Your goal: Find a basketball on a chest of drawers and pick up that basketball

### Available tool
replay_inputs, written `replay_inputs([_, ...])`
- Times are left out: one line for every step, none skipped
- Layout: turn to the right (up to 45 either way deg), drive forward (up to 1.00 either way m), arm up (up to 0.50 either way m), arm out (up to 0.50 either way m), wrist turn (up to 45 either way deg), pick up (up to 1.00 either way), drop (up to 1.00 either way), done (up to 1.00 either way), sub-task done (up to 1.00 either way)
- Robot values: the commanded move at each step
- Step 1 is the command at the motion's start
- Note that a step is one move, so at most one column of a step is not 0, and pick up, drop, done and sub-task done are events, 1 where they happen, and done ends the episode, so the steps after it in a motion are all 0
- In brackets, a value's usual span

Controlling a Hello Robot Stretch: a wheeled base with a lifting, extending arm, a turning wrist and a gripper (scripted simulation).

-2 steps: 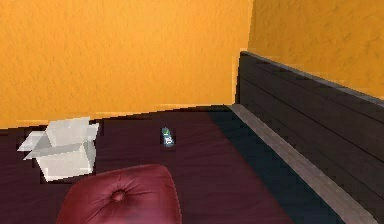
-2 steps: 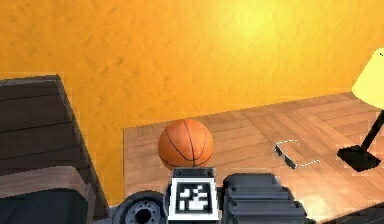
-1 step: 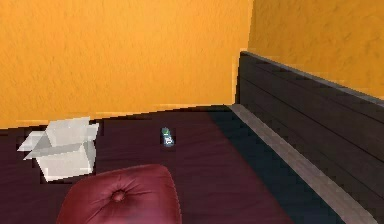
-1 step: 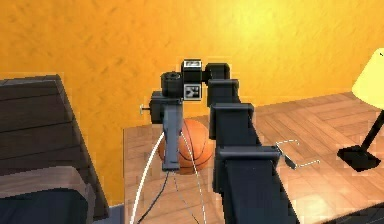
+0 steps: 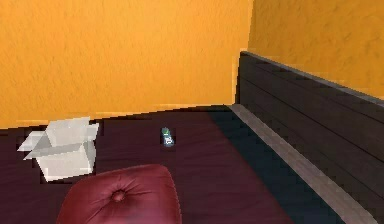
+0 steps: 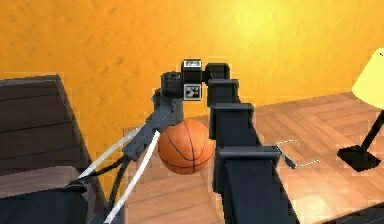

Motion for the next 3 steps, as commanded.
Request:
replay_inputs([0.0,0.00,0.00,0.00,45.0,0.00,0.00,0.00,0.00])
replay_inputs([0.0,0.00,0.00,0.00,45.0,0.00,0.00,0.00,0.00])
replay_inputs([0.0,0.00,0.00,0.00,45.0,0.00,0.00,0.00,0.00])
